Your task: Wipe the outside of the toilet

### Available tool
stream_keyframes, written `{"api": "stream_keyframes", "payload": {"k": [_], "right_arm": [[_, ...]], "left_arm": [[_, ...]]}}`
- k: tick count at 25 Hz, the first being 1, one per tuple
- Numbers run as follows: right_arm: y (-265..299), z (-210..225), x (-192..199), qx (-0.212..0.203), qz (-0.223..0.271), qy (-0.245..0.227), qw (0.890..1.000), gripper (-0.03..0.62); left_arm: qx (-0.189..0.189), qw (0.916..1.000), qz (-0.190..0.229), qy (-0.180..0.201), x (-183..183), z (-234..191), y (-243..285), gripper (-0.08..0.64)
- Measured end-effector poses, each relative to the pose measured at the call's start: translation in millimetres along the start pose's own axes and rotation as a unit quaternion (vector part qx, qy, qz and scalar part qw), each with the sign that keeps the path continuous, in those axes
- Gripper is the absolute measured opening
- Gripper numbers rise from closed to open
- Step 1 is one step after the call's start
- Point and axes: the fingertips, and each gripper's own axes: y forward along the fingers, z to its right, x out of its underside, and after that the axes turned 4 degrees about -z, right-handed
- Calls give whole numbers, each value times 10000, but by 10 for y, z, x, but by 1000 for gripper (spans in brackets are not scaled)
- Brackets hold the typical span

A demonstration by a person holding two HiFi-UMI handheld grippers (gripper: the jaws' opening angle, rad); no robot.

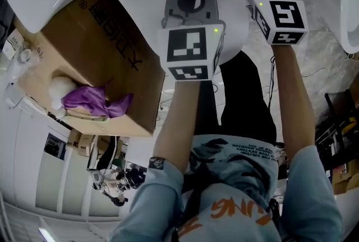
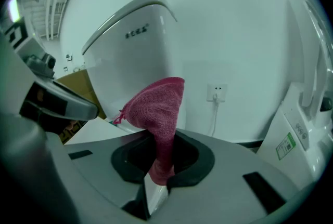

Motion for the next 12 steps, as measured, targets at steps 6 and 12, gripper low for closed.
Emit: {"api": "stream_keyframes", "payload": {"k": [6, 12], "right_arm": [[2, -542, -11, -359, -129, -754, 9964, 69], [167, -1054, -119, -672, -146, -1235, 9900, 69]], "left_arm": [[-186, 9995, 82, -241, 96, -357, -194, 20], [-466, 9961, 174, -735, 306, -805, -457, 20]]}}
